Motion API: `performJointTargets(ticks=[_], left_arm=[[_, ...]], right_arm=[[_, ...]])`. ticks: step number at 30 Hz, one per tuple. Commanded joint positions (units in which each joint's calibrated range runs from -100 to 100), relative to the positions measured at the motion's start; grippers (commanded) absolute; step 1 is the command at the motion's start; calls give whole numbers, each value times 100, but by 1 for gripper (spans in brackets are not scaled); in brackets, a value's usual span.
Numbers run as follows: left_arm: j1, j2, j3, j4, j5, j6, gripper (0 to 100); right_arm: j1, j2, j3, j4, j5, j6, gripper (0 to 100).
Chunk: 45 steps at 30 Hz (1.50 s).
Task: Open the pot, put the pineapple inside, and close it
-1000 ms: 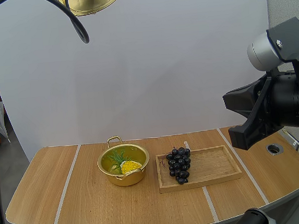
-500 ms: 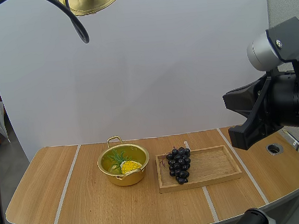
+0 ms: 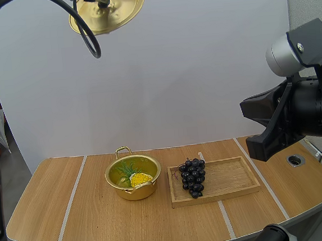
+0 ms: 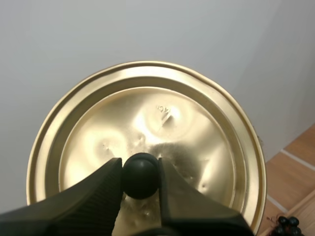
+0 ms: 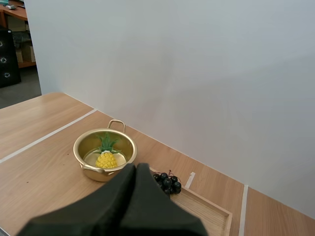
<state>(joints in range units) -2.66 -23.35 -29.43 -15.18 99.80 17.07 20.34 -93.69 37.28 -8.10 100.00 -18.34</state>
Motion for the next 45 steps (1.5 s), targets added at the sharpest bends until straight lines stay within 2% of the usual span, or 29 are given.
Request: performJointTargets(ticks=[1,12,19,23,31,37,45], left_arm=[[-25,64,815,117,20,210,0],[-25,518,3469,117,20,739,0],[-25,1041,4507,117,-146,846,0],[-25,1390,4724,105,-461,886,0],[-25,1889,5015,-387,-1166,1525,0],[-25,2127,5386,-387,-1792,1892,0],[-25,2421,5528,-343,-2175,1907,0]], right_arm=[[6,-48,3,-47,0,12,0],[6,-48,3,-47,0,12,0],[6,-48,3,-47,0,12,0],[6,-48,3,-47,0,12,0],[6,-48,3,-47,0,12,0],[6,-48,3,-47,0,12,0],[6,-48,3,-47,0,12,0]])
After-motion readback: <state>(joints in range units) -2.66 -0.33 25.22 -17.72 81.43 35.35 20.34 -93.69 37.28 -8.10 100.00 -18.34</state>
